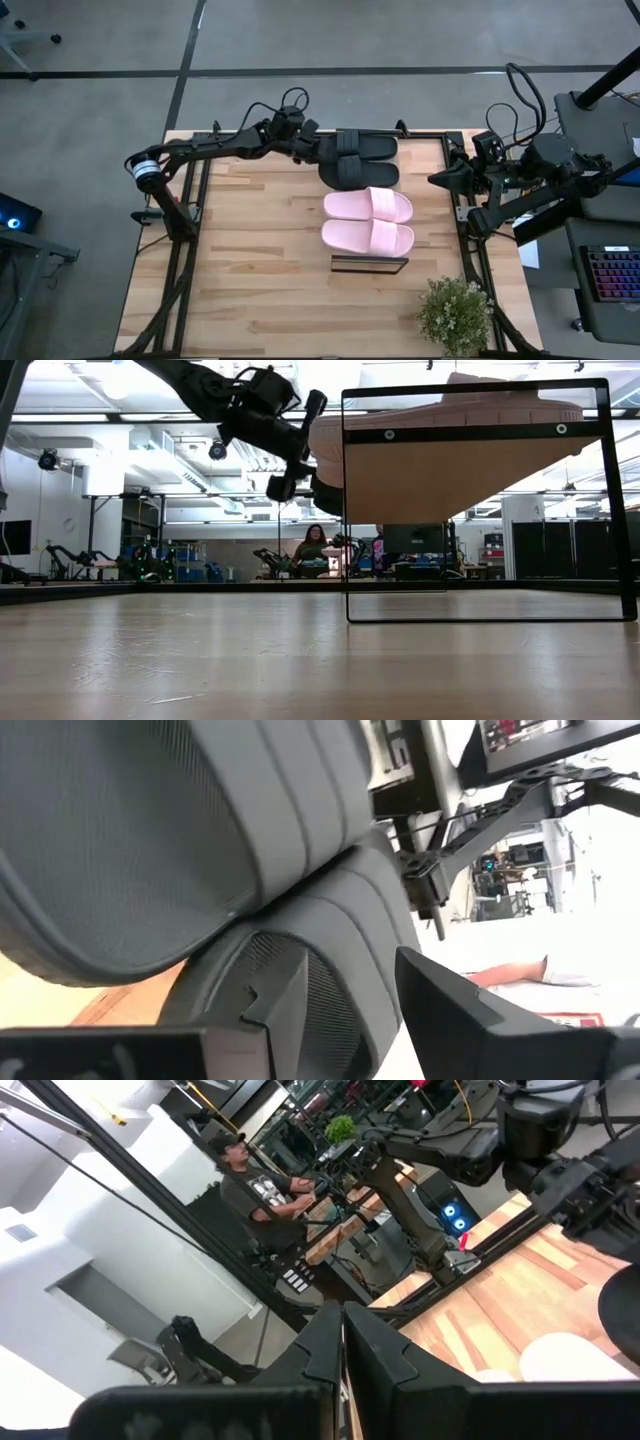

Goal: Pick and place slides into the shelf
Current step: Put the black slipper on the shelf, then return to Home Position

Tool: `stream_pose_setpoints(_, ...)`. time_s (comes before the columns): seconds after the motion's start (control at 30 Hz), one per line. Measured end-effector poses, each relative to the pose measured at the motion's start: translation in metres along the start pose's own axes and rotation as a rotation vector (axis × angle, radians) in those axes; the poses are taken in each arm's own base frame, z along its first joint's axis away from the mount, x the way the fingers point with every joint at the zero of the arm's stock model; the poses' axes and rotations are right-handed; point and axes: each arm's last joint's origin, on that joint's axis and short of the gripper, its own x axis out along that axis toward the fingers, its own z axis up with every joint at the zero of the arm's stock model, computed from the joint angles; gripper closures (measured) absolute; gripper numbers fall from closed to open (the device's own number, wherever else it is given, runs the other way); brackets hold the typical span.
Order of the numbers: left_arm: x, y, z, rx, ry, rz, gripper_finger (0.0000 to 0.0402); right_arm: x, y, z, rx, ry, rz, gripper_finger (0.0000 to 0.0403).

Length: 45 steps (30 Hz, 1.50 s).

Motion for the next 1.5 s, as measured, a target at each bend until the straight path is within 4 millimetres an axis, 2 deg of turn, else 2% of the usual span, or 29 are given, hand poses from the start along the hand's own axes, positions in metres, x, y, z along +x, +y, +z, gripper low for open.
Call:
stream_pose_setpoints(0.23,-0.017,-0.011,0.005,0.036,-0.037,-0.031,0.0264,0.000,0.000,0.000,0.000,0.002,-0.002,0.0394)
stream_pose_setpoints(0.63,-0.061,-0.045,0.007,0.182,-0.122,-0.122,0.0264,0.000,-0.001,0.001,-0.013,-0.022,-0.021,0.0394)
stream_pose_setpoints(0.83,-0.087,-0.061,0.001,0.306,-0.147,-0.139,0.0265,-0.002,-0.001,0.002,-0.044,-0.046,-0.042,0.0394)
stream_pose_setpoints(1.13,-0.127,-0.078,-0.012,0.386,-0.185,-0.121,0.0269,-0.017,-0.002,0.007,-0.100,-0.110,-0.059,0.0394)
stream_pose_setpoints(1.23,-0.139,-0.082,-0.017,0.419,-0.208,-0.108,0.0292,-0.022,-0.003,0.009,-0.107,-0.138,-0.077,0.0394)
stream_pose_setpoints(1.5,-0.165,-0.094,-0.025,0.487,-0.271,-0.123,0.0395,-0.024,-0.007,0.007,-0.167,-0.135,-0.138,0.0394)
